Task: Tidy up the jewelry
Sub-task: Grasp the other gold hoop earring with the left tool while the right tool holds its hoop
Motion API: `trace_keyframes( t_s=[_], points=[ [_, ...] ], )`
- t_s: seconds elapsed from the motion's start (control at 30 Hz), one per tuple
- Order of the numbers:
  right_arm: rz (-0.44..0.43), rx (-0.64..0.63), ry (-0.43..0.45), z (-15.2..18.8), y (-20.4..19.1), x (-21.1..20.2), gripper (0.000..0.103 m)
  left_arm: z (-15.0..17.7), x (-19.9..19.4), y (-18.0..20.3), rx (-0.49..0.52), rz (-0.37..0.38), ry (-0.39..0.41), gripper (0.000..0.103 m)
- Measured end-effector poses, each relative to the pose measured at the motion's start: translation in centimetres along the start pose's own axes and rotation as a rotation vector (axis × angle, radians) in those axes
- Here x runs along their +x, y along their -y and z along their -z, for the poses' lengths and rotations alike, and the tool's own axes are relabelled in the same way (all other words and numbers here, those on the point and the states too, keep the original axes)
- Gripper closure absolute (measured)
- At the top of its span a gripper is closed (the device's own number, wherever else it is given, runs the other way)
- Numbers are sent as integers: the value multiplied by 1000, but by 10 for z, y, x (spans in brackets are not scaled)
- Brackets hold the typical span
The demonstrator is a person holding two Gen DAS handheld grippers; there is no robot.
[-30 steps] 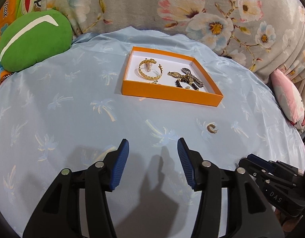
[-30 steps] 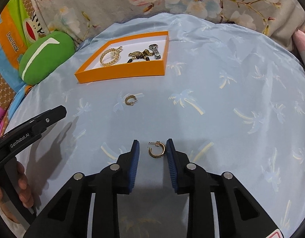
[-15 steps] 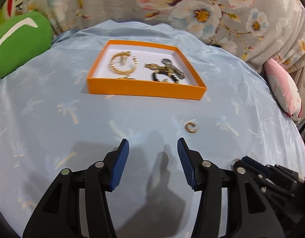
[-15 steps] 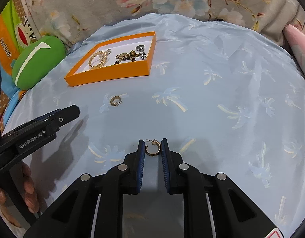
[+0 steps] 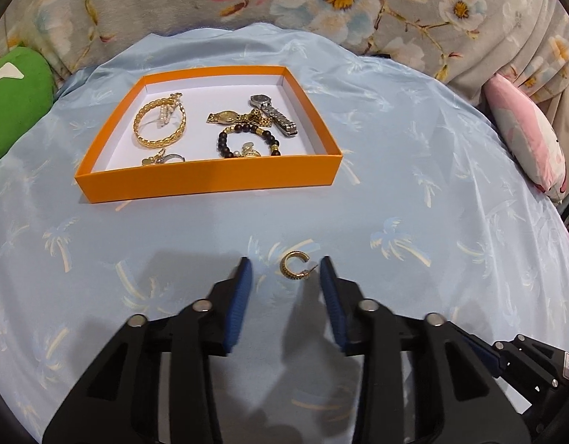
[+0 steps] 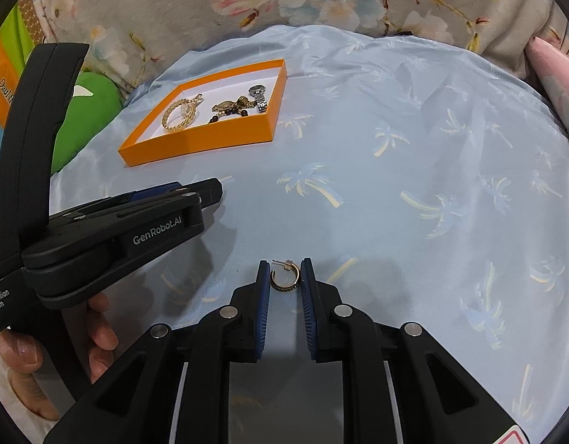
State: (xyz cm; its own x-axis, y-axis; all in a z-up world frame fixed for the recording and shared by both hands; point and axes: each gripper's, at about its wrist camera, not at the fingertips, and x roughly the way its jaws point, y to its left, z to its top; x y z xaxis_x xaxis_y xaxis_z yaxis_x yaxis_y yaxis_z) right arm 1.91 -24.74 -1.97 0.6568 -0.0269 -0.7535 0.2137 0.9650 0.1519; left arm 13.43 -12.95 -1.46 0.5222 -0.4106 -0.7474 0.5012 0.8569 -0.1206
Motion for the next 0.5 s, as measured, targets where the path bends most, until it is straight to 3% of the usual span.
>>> trace_keyframes(
  t_s=[0.17, 0.5],
  points=[
    [-2, 3, 0, -1, 0, 0, 87, -2, 3, 6, 21, 22, -6, 88],
    [-11, 11, 1, -2, 1, 1, 87, 0, -8, -2, -17, 44, 44, 90]
  ],
)
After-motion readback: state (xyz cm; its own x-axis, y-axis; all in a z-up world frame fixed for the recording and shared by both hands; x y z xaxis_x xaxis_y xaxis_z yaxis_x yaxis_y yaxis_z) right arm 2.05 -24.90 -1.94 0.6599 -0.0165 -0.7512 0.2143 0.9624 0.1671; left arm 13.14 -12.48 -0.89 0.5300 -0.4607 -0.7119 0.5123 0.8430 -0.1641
